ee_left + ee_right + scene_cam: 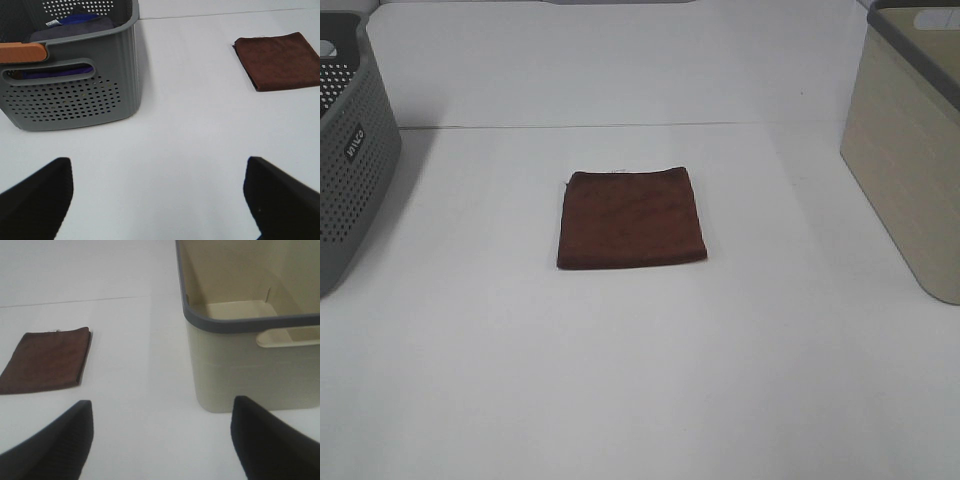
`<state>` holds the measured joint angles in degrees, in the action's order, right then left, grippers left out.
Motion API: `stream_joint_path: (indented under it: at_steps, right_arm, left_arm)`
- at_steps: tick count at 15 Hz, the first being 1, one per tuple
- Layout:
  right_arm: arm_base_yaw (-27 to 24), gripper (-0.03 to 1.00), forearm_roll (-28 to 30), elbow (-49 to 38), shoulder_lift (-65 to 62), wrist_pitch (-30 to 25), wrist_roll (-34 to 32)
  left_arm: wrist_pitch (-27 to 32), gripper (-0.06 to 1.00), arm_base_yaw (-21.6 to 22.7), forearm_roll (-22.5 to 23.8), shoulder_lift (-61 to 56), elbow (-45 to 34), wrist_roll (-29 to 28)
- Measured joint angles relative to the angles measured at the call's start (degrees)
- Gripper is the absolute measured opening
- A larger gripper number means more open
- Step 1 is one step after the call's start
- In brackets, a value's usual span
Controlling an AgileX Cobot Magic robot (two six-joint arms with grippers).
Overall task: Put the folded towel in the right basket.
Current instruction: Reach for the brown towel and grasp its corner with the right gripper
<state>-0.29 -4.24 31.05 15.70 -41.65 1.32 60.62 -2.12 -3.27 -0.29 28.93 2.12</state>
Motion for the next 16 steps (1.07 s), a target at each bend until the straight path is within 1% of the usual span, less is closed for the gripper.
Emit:
stream_joint_path:
  at_steps: [1,2,3,5,7,9,10,12,13,16]
  right_arm:
    - [0.00,0.72,-0.80,0.52,2.23,1.43,0.46]
    - [0.00,0.72,-2.75,1.95,7.33,3.15,1.83]
    - [0.00,0.72,-4.93,4.13,13.46,4.07,4.30]
    - [0.00,0.72,-9.34,9.45,25.32,4.18,10.60]
    - [0.06,0.72,-14.55,15.87,36.33,2.92,17.02]
    - [0.06,0.72,-19.88,21.31,45.78,0.57,21.89]
    - [0.06,0.72,-23.38,26.18,53.34,-0.74,24.75]
    - [0.23,0.72,-24.29,29.34,60.10,-1.15,25.50]
    - [1.15,0.72,-24.12,30.94,63.66,-1.26,25.55]
    - [9.17,0.72,-22.57,36.84,72.94,-0.46,25.73]
  left_arm:
    - [0.00,0.88,0.00,0.00,0.00,0.00,0.00]
    - [0.00,0.88,0.00,0.00,0.00,0.00,0.00]
    - [0.00,0.88,0.00,0.00,0.00,0.00,0.00]
    - [0.00,0.88,0.00,0.00,0.00,0.00,0.00]
    - [0.00,0.88,0.00,0.00,0.00,0.00,0.00]
    - [0.00,0.88,0.00,0.00,0.00,0.00,0.00]
    - [0.00,0.88,0.00,0.00,0.00,0.00,0.00]
    - [0.00,0.88,0.00,0.00,0.00,0.00,0.00]
    - [0.00,0.88,0.00,0.00,0.00,0.00,0.00]
    - [0.00,0.88,0.00,0.00,0.00,0.00,0.00]
